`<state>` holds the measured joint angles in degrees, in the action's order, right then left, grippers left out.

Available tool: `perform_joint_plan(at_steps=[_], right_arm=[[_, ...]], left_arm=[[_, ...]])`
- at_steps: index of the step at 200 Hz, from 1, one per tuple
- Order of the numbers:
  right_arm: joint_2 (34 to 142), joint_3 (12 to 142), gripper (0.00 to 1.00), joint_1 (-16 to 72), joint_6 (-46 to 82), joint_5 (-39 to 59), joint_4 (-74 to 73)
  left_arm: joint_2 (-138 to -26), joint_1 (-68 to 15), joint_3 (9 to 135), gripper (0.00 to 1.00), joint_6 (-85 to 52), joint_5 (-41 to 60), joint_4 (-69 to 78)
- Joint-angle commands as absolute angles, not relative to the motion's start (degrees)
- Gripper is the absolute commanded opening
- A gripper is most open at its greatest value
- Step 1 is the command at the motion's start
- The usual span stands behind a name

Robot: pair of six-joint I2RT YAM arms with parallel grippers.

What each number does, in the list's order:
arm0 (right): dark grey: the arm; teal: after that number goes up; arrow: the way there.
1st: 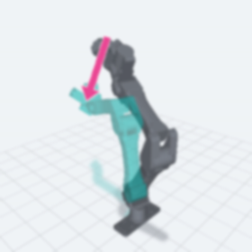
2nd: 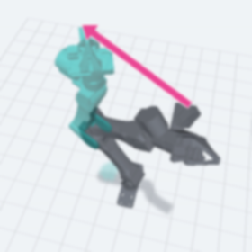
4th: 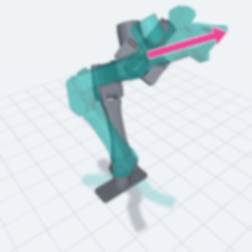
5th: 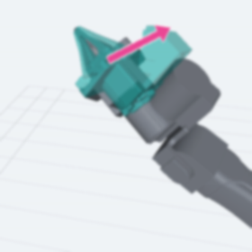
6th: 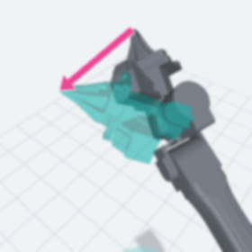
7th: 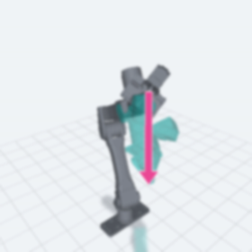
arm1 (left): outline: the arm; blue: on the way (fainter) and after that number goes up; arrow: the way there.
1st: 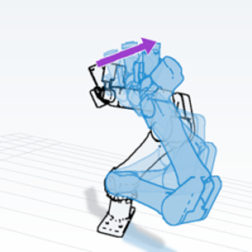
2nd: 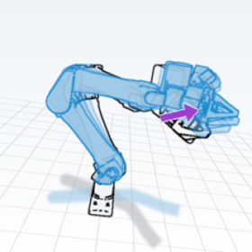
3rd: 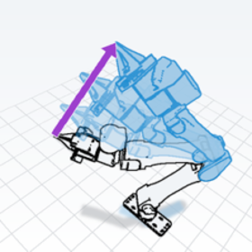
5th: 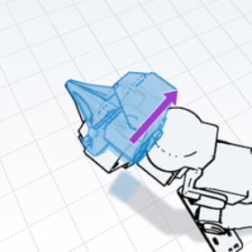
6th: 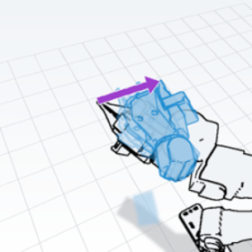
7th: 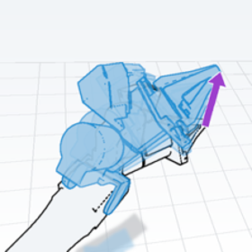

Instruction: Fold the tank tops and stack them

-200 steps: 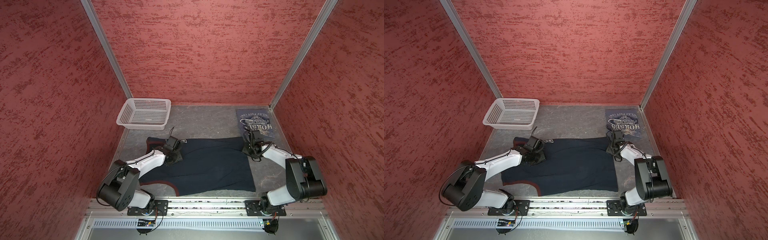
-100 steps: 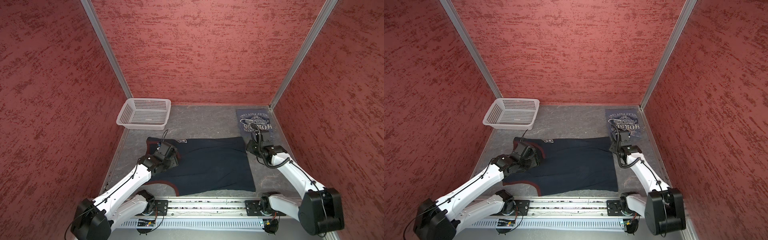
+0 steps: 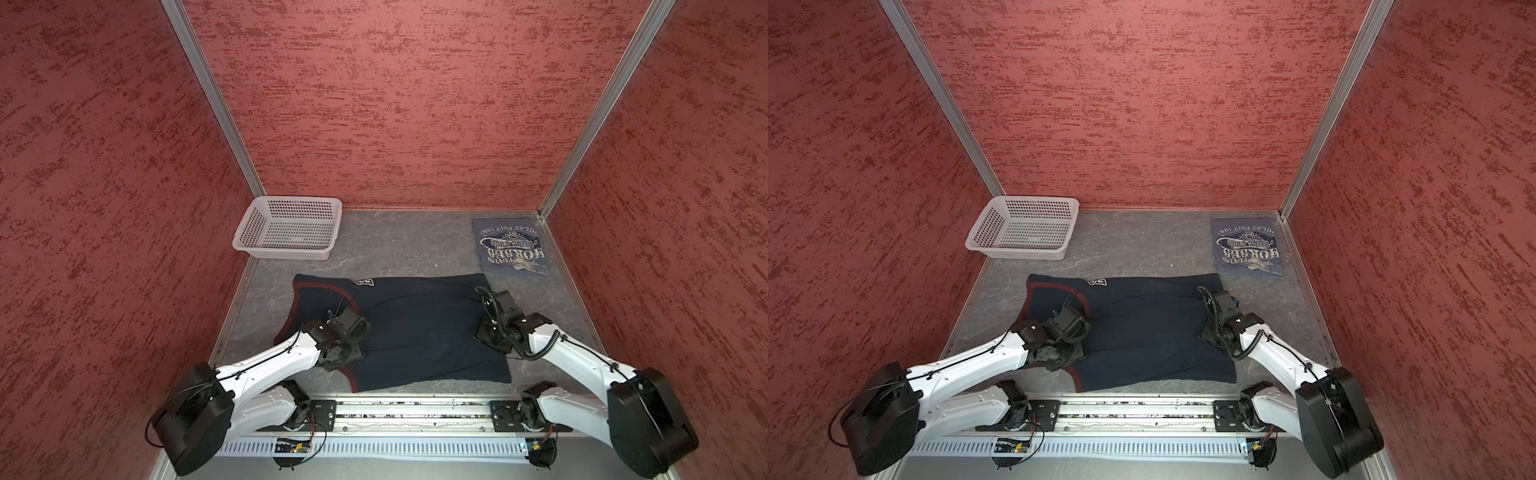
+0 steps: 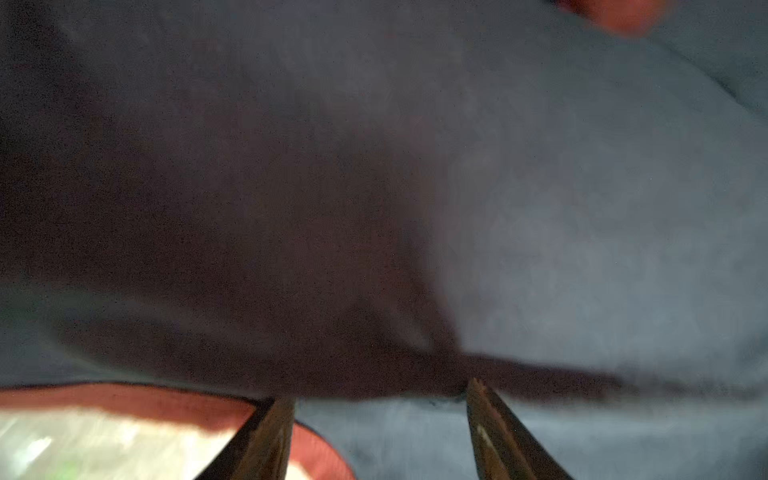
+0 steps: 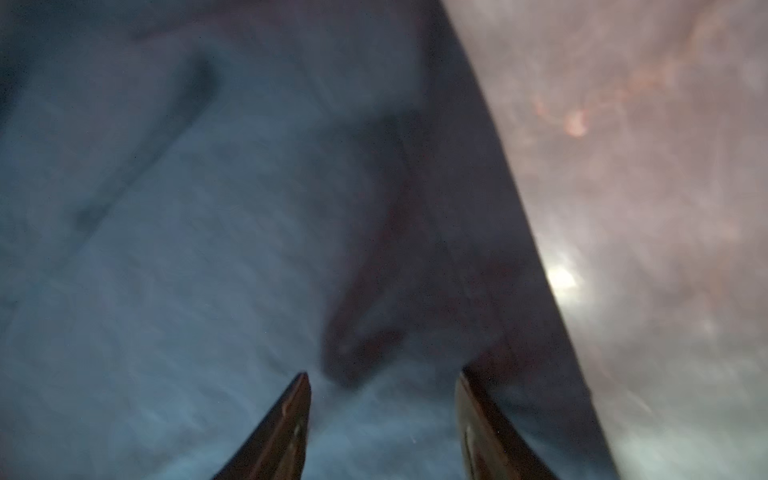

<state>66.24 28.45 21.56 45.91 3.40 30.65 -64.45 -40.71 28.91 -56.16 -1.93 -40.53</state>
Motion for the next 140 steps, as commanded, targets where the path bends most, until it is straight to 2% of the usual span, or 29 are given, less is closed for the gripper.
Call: perform_joint_plan(at_steps=[1,47,64,102,140], right_arm=[[69.3,27.8,0.57,21.9,47.7,3.9,25.7],[79.0,32.7,0.58,21.2,43.1,1.9,21.9],[80.3,36.4,0.6,20.8,41.3,0.4,24.7],[70.7,36.9,0.62,21.0,43.2,-2.6,35.0],[60.5,32.5,0.62,25.1,52.0,-2.7,44.4]], left_arm=[[-66.0,-36.9,26.9,0.66,-54.1,-0.4,-32.3],[-69.5,-24.2,25.9,0.65,-44.5,2.7,-25.2],[-69.1,-22.8,28.0,0.66,-43.1,2.9,-26.7],[-59.2,-30.9,34.0,0.74,-46.8,-6.1,-44.3],[-50.8,-43.0,32.6,0.73,-59.8,-8.0,-56.1]])
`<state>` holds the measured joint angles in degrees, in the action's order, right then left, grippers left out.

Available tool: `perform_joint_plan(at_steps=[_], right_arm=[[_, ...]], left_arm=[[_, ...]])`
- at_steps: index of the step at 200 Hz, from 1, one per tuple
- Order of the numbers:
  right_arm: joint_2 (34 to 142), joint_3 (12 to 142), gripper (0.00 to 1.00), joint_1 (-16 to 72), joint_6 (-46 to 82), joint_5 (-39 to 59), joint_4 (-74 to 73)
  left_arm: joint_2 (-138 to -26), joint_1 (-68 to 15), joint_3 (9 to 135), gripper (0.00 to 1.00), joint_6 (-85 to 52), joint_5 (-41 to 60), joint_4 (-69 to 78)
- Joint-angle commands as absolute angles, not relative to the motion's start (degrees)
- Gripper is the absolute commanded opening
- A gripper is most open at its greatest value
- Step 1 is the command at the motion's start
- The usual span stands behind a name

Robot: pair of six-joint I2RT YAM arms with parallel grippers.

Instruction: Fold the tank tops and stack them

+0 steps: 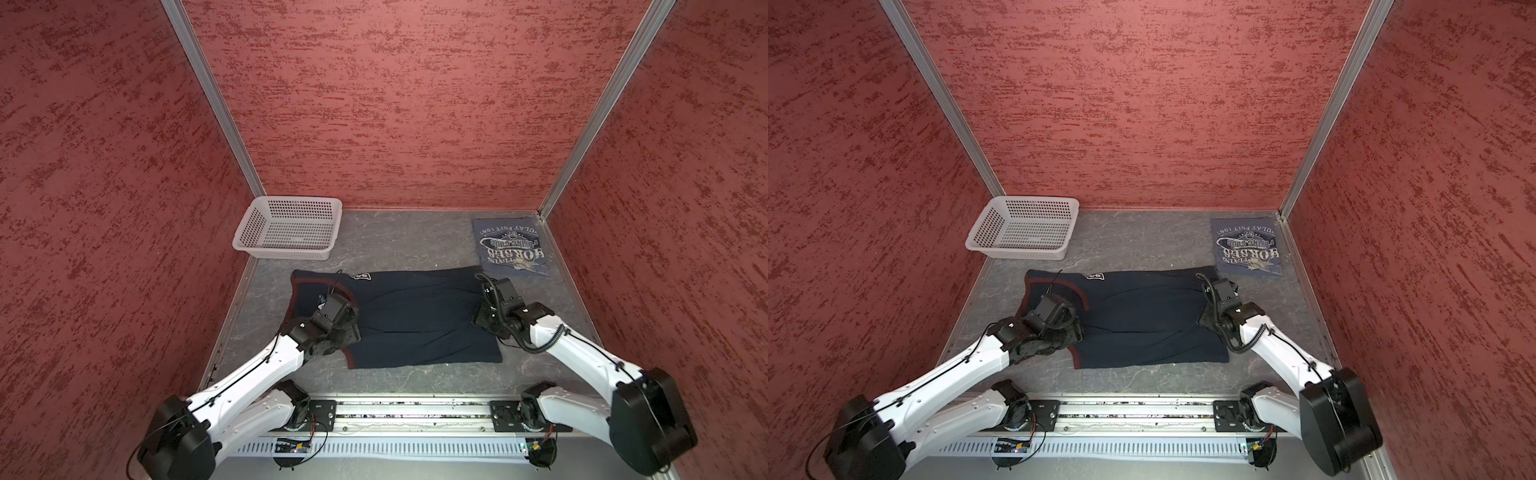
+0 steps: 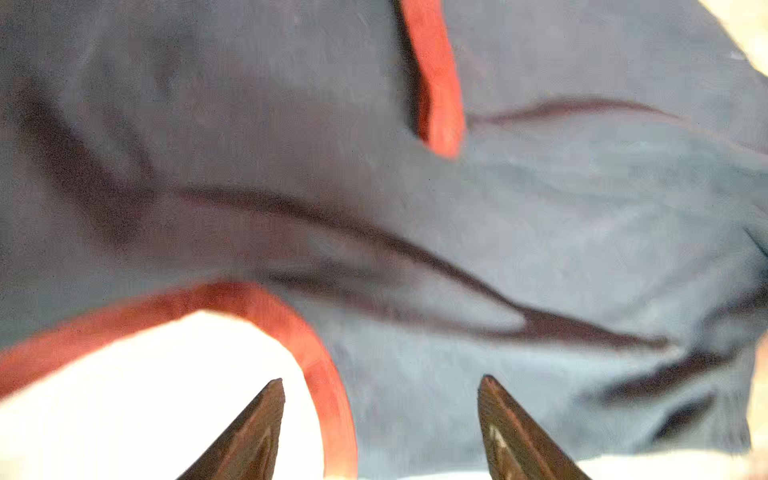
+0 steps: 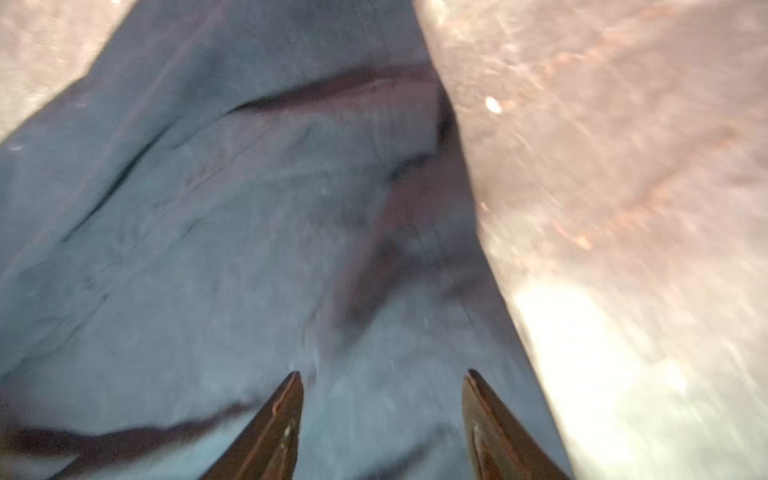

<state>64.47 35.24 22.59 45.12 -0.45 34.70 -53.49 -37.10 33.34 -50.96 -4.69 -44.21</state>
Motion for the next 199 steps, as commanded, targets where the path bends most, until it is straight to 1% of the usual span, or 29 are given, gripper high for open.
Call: perform_joint_plan(at_steps=[1,16,47,92,111,131,160,199], right_arm=[[60.3,32.4,0.61,25.2,52.3,-2.7,44.6],[58.0,30.6,0.6,26.8,56.0,-2.6,47.0],[55.0,27.5,0.58,28.2,60.5,-2.6,48.5],[53.2,24.8,0.56,29.6,63.8,-3.0,49.4],[51.6,25.2,0.56,30.4,65.0,-4.4,51.9],[49.7,27.7,0.58,31.1,65.4,-7.1,56.6],[48.1,28.4,0.59,32.6,67.3,-6.8,59.5],[47.9,24.5,0.54,35.4,70.3,-4.6,56.3]], left_arm=[[-50.7,-43.5,32.5,0.73,-60.2,-8.0,-56.3],[-50.0,-47.9,31.8,0.71,-64.4,-8.2,-57.5],[-52.4,-51.6,29.2,0.65,-66.9,-6.3,-51.1],[-59.0,-51.9,27.8,0.6,-66.9,-6.0,-44.6],[-59.8,-52.0,27.3,0.57,-67.0,-6.0,-43.8],[-59.9,-51.9,26.5,0.54,-67.3,-6.0,-43.4],[-60.2,-52.0,25.6,0.49,-67.6,-5.5,-42.4],[-60.2,-52.3,25.7,0.4,-67.8,-5.4,-41.9]])
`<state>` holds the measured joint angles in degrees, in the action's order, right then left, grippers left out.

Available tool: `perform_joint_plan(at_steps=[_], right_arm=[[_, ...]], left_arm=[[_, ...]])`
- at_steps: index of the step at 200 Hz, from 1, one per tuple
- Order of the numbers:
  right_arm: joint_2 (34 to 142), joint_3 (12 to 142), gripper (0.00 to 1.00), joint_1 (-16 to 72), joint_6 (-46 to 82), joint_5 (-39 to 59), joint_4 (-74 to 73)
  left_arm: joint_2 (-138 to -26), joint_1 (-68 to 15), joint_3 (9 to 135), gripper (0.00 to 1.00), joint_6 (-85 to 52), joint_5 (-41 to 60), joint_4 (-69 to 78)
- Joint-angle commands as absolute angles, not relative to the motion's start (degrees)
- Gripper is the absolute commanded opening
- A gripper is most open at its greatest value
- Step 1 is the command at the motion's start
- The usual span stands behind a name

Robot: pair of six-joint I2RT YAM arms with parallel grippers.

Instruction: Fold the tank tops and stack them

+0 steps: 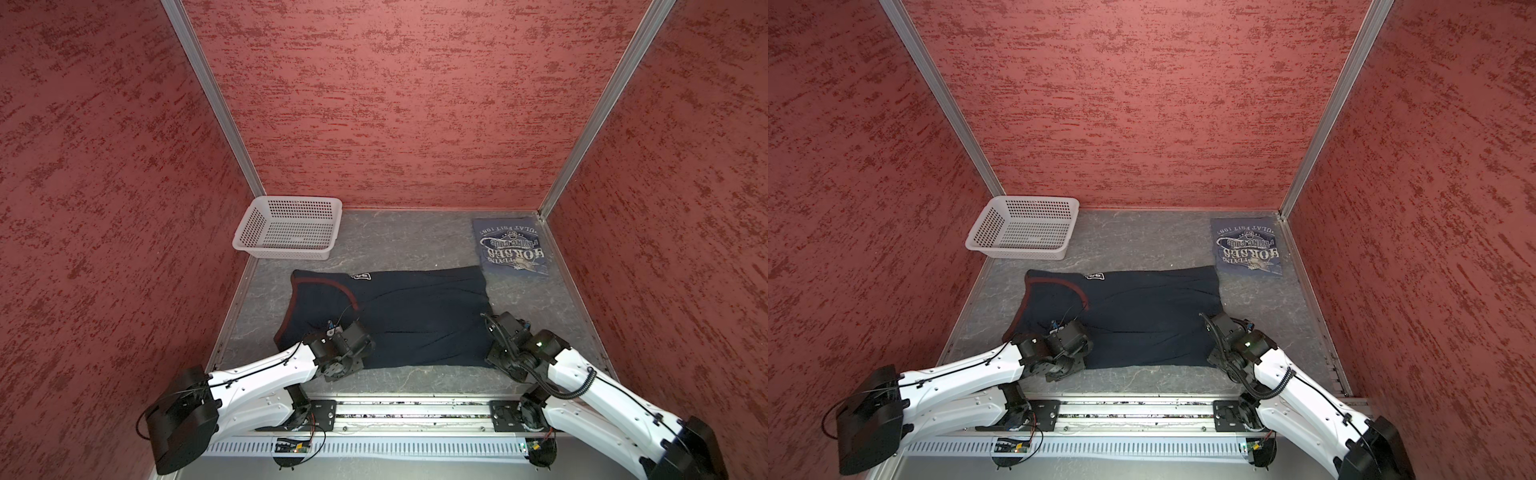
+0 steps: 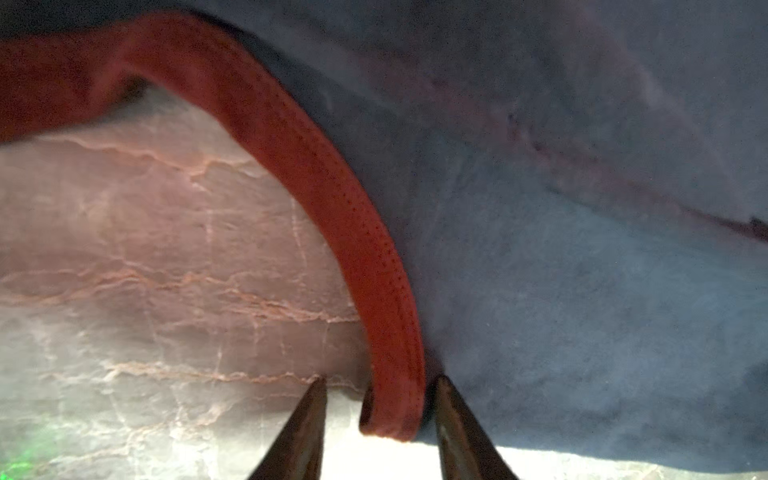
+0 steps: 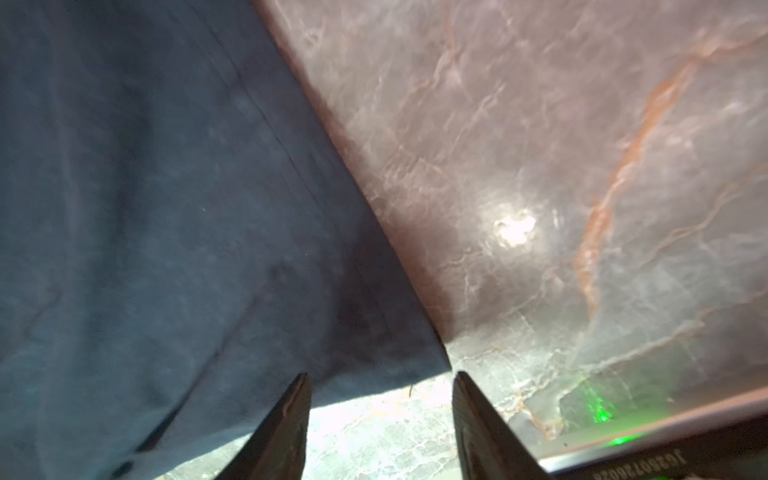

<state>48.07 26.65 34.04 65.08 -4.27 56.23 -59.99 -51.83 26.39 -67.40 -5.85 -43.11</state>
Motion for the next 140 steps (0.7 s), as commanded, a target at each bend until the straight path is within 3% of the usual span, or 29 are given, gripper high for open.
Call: perform_joint_plan(at_steps=[1,64,104,140], right_arm=[[48.0,24.5,0.54,35.4,70.4,-4.6,56.1],[52.3,24.7,0.44,36.3,69.9,-7.2,52.8],[50.2,25.8,0.11,36.4,69.3,-9.2,54.3],[48.1,29.0,0.03,36.4,68.8,-11.3,59.3]], left_arm=[[-60.2,-52.4,25.7,0.39,-67.8,-5.4,-41.9],[-58.9,-53.5,26.3,0.23,-68.6,-5.2,-43.1],[-56.6,-54.4,27.0,0.12,-69.5,-6.1,-44.8],[-55.1,-55.7,31.2,0.06,-71.5,-8.9,-52.1]])
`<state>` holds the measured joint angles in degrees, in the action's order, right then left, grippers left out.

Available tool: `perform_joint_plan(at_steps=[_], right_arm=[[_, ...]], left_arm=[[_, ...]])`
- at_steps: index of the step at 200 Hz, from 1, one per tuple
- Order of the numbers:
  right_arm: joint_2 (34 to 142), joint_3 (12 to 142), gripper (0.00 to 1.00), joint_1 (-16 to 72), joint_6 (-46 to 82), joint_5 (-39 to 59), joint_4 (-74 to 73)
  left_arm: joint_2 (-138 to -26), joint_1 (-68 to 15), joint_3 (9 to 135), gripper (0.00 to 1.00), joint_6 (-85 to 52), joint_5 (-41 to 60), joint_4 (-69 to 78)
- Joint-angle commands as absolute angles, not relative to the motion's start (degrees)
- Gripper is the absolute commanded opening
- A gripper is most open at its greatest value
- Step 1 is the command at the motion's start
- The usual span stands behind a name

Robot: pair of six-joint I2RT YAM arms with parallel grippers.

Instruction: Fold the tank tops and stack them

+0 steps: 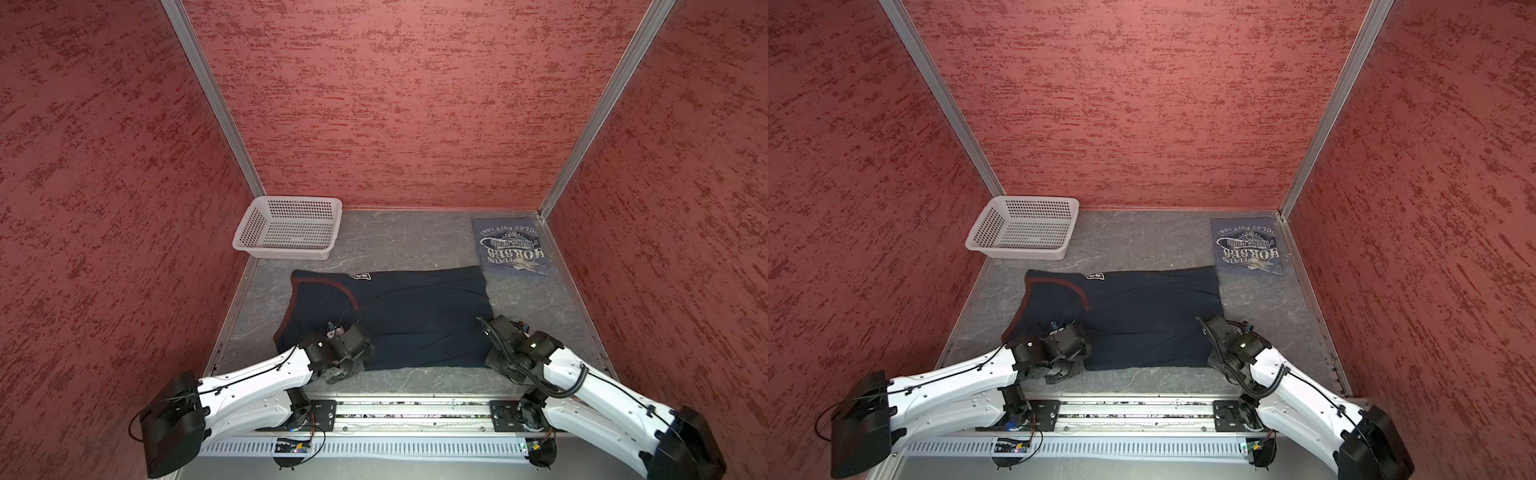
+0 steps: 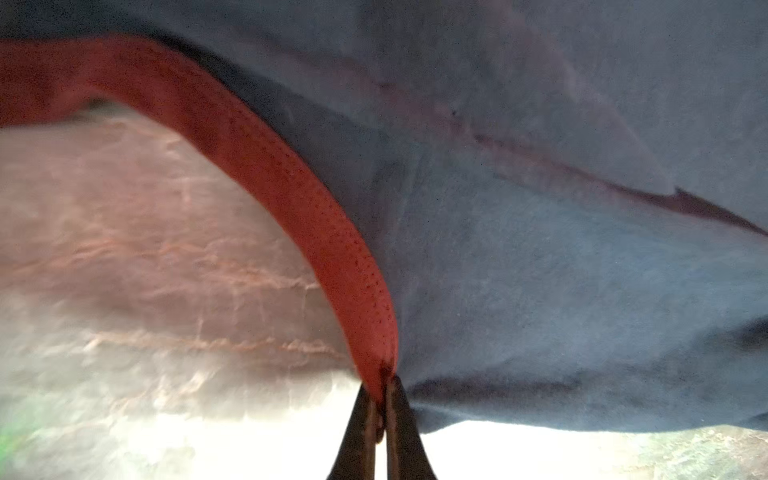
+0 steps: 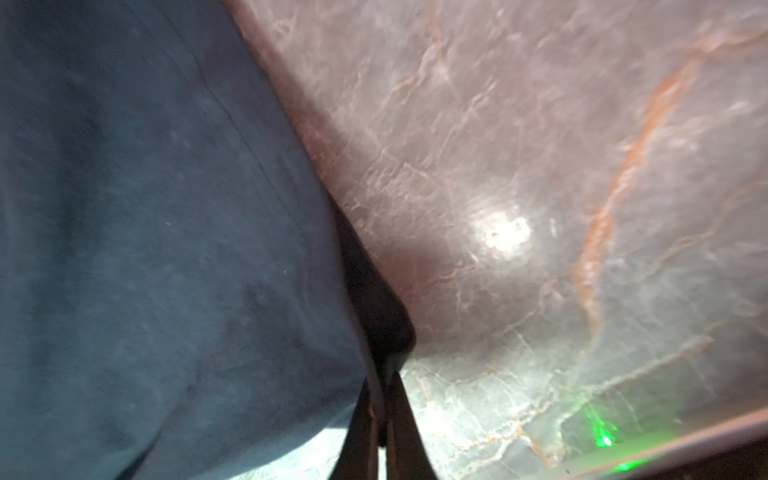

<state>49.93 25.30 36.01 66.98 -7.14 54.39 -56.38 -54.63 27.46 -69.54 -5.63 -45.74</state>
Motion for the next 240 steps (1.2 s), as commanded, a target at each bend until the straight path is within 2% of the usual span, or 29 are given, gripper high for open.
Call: perform_joint_plan(at_steps=[1,62,97,130,150,182,240], right_arm=[[48.0,29.1,0.03,36.4,68.9,-11.3,59.5],[43.0,37.7,0.03,36.4,69.7,-14.2,70.3],[42.2,39.0,0.03,36.4,69.3,-16.8,70.8],[45.4,38.7,0.03,36.3,66.6,-16.8,63.1],[47.9,38.9,0.03,35.1,63.5,-16.9,57.1],[54.9,39.9,0.04,30.0,55.6,-14.7,47.3],[65.0,41.7,0.05,19.1,44.3,-9.6,33.6]], left_arm=[[-55.0,-55.8,31.4,0.06,-71.6,-9.0,-52.4],[-50.4,-63.6,37.4,0.04,-81.0,-9.3,-62.4],[-50.6,-65.7,36.7,0.05,-84.2,-8.7,-61.1],[-51.6,-59.7,36.3,0.05,-79.9,-9.0,-56.3],[-53.2,-53.0,35.6,0.05,-74.8,-6.4,-50.2],[-57.6,-42.6,37.2,0.05,-66.2,-3.0,-42.7],[-67.8,-30.3,40.9,0.05,-57.8,1.8,-34.3]])
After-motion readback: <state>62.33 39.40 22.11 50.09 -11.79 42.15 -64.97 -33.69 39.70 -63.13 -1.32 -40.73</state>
